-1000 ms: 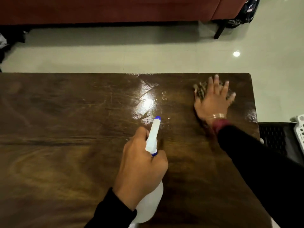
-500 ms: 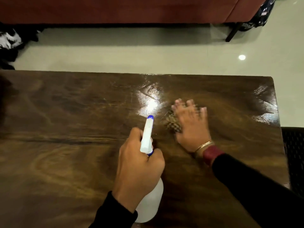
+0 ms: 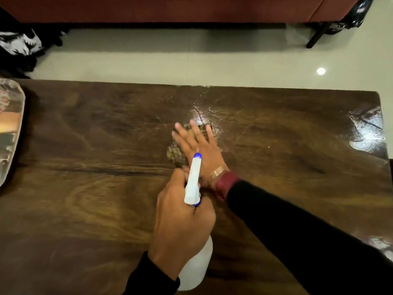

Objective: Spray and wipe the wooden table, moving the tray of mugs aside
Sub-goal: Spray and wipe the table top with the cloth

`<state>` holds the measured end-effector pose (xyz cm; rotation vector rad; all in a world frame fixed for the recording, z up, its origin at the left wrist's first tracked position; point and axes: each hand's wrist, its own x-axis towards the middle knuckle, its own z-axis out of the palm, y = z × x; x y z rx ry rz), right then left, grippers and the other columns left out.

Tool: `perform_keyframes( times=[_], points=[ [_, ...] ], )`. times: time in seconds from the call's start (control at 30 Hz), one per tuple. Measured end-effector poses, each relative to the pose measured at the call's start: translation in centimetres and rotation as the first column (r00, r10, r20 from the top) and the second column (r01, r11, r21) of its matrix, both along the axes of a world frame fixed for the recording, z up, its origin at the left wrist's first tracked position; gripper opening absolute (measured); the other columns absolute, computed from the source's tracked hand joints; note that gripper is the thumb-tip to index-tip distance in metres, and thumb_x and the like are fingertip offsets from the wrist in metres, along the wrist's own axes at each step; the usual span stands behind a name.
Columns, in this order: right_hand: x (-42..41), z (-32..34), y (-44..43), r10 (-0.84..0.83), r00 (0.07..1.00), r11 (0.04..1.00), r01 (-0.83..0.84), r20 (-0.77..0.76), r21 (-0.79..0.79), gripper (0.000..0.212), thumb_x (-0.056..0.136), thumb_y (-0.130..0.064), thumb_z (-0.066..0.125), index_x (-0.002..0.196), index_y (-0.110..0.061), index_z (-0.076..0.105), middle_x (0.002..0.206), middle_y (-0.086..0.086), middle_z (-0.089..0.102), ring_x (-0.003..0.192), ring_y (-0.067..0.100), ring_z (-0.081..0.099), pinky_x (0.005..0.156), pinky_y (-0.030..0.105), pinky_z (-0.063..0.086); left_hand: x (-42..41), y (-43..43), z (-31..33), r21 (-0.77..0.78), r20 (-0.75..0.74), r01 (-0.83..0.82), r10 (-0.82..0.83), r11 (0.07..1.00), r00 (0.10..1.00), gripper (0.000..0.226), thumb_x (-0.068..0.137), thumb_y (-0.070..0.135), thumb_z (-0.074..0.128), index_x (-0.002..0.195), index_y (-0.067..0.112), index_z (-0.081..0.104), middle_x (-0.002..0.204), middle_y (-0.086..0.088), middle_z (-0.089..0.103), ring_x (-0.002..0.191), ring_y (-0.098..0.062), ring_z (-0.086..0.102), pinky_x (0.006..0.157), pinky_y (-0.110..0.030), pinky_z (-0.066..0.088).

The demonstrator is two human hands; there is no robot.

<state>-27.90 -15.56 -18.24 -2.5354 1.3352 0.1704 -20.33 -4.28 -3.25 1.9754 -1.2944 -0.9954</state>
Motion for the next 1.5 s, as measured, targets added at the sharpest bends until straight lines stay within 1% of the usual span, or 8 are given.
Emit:
perform_keyframes(
  times=[0.1, 0.3, 0.67, 0.93, 1.03, 1.27, 1.4, 1.5],
  points=[
    [-6.8, -0.5, 4.2, -0.017, 1.000, 1.000, 0.016, 0.018, 0.007, 0.096, 0.079, -0.050, 0.056, 0.166, -0.028, 0.022, 0.176, -0.004, 0.015, 0.162, 0.033, 0.011, 0.122, 0.073, 0.007, 1.0, 1.2, -0.3, 0.079, 0.005, 0.012, -0.012, 0.997, 1.000, 0.018, 0.074, 0.011, 0.067, 0.086, 0.016, 0.055, 0.077, 0.003, 0.059, 0.071, -0.015, 0.059, 0.066, -0.039, 0.056],
    [-11.3, 0.2, -4.8, -0.636, 0.766, 0.766, 0.641, -0.094, 0.038, 0.085, 0.094, -0.055, 0.042, 0.168, -0.024, 0.011, 0.177, -0.002, -0.004, 0.161, 0.040, -0.002, 0.123, 0.074, 0.005, 1.6, 5.7, 0.5, 0.058, -0.001, 0.042, -0.042, 0.997, 0.999, 0.014, 0.073, 0.017, 0.063, 0.082, 0.020, 0.053, 0.073, -0.001, 0.058, 0.070, -0.022, 0.059, 0.060, -0.040, 0.053],
    [-6.0, -0.4, 20.3, -0.142, 0.990, 0.990, 0.141, 0.025, 0.026, 0.100, 0.080, -0.051, 0.062, 0.167, -0.025, 0.020, 0.177, -0.004, 0.006, 0.163, 0.033, 0.002, 0.124, 0.069, 0.010, 1.9, 10.6, 0.7, 0.149, -0.008, 0.086, -0.086, 0.985, 0.996, 0.021, 0.078, -0.001, 0.068, 0.086, 0.013, 0.055, 0.076, -0.002, 0.057, 0.070, -0.022, 0.058, 0.064, -0.046, 0.052],
    [-11.0, -0.1, 9.8, -0.739, 0.672, 0.668, 0.741, -0.049, 0.067, 0.092, 0.090, -0.048, 0.052, 0.168, -0.021, 0.011, 0.177, -0.001, -0.001, 0.161, 0.042, 0.000, 0.122, 0.075, 0.006, 1.5, 17.3, 1.4, 0.108, 0.017, 0.074, -0.077, 0.991, 0.997, 0.042, 0.075, -0.007, 0.072, 0.083, 0.030, 0.055, 0.074, 0.007, 0.057, 0.075, -0.005, 0.064, 0.067, -0.016, 0.051],
    [-5.2, -0.2, 8.0, -0.646, 0.763, 0.762, 0.647, -0.039, 0.026, 0.092, 0.092, -0.053, 0.050, 0.168, -0.022, 0.010, 0.177, 0.002, -0.002, 0.161, 0.042, 0.000, 0.124, 0.072, 0.004, 1.1, 19.1, 1.4, -0.003, 0.069, 0.034, -0.034, 0.999, 0.997, 0.034, 0.073, 0.004, 0.067, 0.077, 0.032, 0.048, 0.065, 0.014, 0.053, 0.072, 0.001, 0.063, 0.062, -0.004, 0.045],
    [-0.9, -0.7, 27.3, -0.206, 0.976, 0.979, 0.205, 0.067, 0.008, 0.100, 0.081, -0.050, 0.064, 0.167, -0.025, 0.020, 0.177, -0.005, 0.005, 0.163, 0.035, 0.002, 0.124, 0.068, 0.000, 1.6, 21.3, 1.5, 0.049, 0.000, 0.042, -0.042, 0.998, 0.999, 0.013, 0.069, 0.012, 0.058, 0.080, 0.014, 0.053, 0.074, 0.002, 0.058, 0.065, -0.017, 0.056, 0.058, -0.021, 0.045],
    [-9.4, -0.8, 30.6, -0.373, 0.928, 0.928, 0.373, -0.008, 0.025, 0.107, 0.071, -0.047, 0.062, 0.167, -0.027, 0.020, 0.177, -0.004, 0.006, 0.162, 0.035, 0.005, 0.120, 0.075, 0.010, 2.7, 22.1, 1.2, 0.127, -0.017, 0.053, -0.051, 0.990, 0.999, 0.017, 0.069, 0.018, 0.061, 0.084, 0.018, 0.055, 0.074, 0.003, 0.057, 0.069, -0.019, 0.057, 0.062, -0.032, 0.050],
    [-13.6, -0.2, 28.2, -0.704, 0.707, 0.705, 0.707, -0.075, 0.053, 0.097, 0.078, -0.047, 0.051, 0.167, -0.026, 0.017, 0.177, -0.005, 0.002, 0.162, 0.037, 0.002, 0.119, 0.079, 0.005, 3.5, 23.1, 1.2, 0.120, -0.036, 0.046, -0.042, 0.992, 0.998, 0.017, 0.070, 0.017, 0.062, 0.085, 0.020, 0.056, 0.079, 0.002, 0.059, 0.073, -0.021, 0.059, 0.063, -0.032, 0.053]
  ],
)
